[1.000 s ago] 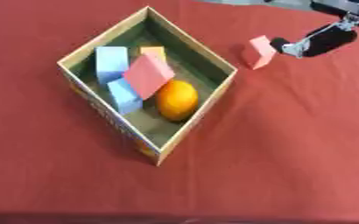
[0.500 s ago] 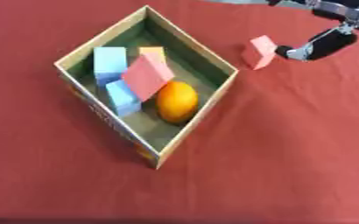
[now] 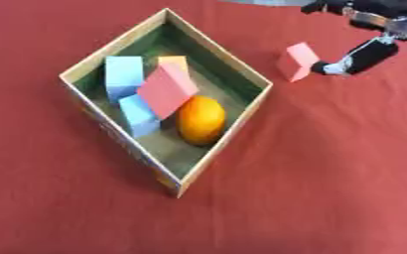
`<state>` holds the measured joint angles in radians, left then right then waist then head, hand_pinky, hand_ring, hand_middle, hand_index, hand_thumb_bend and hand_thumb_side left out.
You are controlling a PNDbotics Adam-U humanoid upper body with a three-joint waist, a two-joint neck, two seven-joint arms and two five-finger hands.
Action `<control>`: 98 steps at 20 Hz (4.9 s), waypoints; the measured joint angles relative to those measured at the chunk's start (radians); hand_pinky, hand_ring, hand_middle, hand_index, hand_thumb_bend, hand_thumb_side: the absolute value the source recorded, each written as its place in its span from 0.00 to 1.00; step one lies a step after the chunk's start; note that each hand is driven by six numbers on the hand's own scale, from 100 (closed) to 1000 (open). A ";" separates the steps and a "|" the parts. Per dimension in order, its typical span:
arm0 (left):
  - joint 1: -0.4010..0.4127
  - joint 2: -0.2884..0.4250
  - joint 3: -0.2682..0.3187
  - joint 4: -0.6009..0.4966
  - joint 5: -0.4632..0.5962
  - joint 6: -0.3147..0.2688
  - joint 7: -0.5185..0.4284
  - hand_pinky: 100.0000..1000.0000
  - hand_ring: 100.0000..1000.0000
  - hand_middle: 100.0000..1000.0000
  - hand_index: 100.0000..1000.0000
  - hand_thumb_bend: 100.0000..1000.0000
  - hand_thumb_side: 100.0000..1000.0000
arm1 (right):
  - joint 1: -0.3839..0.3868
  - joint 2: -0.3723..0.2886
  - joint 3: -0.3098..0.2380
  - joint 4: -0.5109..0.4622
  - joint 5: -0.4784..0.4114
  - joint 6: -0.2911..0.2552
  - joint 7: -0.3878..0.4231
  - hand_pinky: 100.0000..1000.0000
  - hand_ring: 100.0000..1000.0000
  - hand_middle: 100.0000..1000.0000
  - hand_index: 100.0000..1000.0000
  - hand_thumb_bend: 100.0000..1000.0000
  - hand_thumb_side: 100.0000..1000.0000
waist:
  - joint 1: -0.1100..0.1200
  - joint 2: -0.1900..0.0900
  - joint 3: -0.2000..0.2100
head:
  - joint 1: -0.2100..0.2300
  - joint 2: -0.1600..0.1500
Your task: Pick up objects on the table and place them in the box.
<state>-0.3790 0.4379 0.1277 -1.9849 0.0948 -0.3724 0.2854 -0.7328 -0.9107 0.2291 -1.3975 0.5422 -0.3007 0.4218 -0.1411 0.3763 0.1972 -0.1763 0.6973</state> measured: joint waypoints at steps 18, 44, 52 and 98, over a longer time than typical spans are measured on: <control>0.000 0.000 0.000 0.000 -0.009 0.000 0.000 0.93 0.91 0.78 0.88 0.11 0.78 | -0.035 0.018 0.004 0.084 0.015 -0.059 0.014 0.92 1.00 0.91 1.00 0.21 0.45 | 0.000 0.026 0.005 | 0.003 -0.026; -0.009 0.000 0.000 0.000 -0.012 0.003 -0.002 0.94 0.91 0.77 0.87 0.11 0.79 | -0.087 0.032 0.017 0.185 0.137 -0.144 0.012 0.91 1.00 0.92 1.00 0.19 0.49 | -0.001 0.064 0.022 | 0.001 -0.049; -0.010 0.000 0.000 0.000 -0.014 0.005 -0.005 0.94 0.91 0.77 0.87 0.11 0.79 | -0.104 0.045 0.011 0.218 0.156 -0.147 0.000 0.90 1.00 0.90 1.00 0.16 0.48 | -0.003 0.078 0.028 | -0.006 -0.066; 0.000 0.001 -0.007 0.000 -0.007 0.019 -0.015 0.93 0.91 0.76 0.87 0.11 0.78 | -0.148 0.035 0.067 -0.352 -0.007 0.057 -0.053 0.75 0.72 0.40 0.62 0.00 0.29 | -0.007 0.036 0.008 | -0.026 -0.030</control>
<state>-0.3790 0.4386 0.1212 -1.9849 0.0879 -0.3535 0.2701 -0.8812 -0.8753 0.2961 -1.7496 0.5354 -0.2440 0.3690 -0.1478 0.4122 0.2048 -0.2026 0.6671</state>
